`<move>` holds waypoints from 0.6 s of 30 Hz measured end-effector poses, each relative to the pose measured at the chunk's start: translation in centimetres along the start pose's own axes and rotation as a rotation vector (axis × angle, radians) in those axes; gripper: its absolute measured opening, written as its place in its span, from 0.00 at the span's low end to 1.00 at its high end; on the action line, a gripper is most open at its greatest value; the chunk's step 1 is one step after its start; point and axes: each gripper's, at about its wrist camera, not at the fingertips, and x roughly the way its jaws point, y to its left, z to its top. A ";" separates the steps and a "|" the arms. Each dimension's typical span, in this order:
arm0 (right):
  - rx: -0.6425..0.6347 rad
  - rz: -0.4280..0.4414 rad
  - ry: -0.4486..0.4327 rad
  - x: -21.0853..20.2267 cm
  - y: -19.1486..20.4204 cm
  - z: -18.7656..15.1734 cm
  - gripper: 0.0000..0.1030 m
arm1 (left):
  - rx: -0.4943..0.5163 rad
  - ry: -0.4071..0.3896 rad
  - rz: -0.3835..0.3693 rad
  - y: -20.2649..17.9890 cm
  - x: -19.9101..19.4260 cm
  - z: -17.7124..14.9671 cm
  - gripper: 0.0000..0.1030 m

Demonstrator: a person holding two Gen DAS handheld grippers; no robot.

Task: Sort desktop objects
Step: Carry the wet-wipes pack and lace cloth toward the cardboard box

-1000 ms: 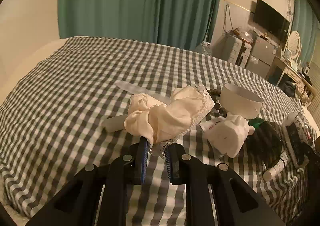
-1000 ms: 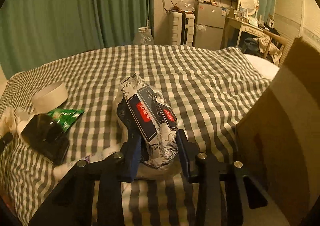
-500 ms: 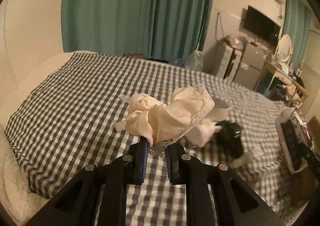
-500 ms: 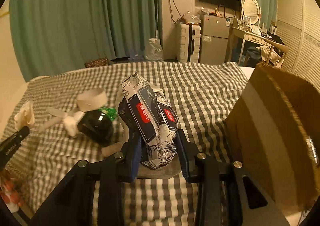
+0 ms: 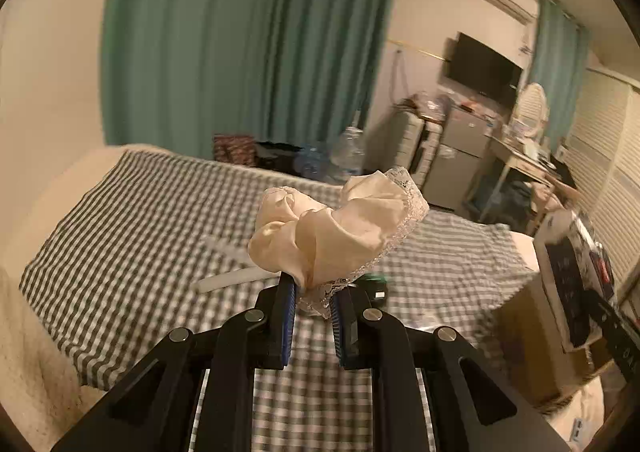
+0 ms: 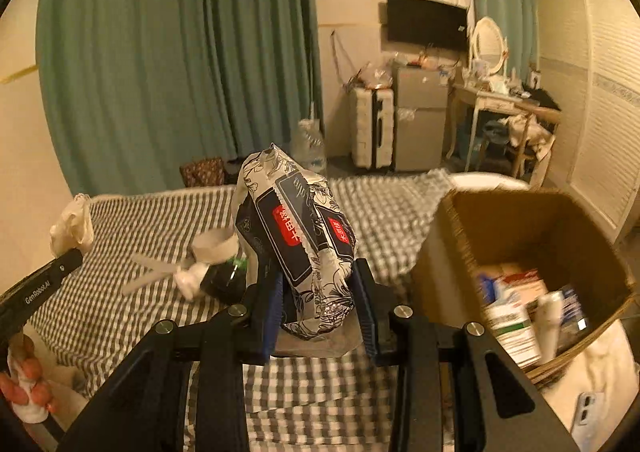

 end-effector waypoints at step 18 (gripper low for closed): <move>0.085 -0.217 -0.081 -5.3 -14.9 6.7 0.32 | 0.327 0.062 -0.415 -28.5 -0.5 0.1 0.15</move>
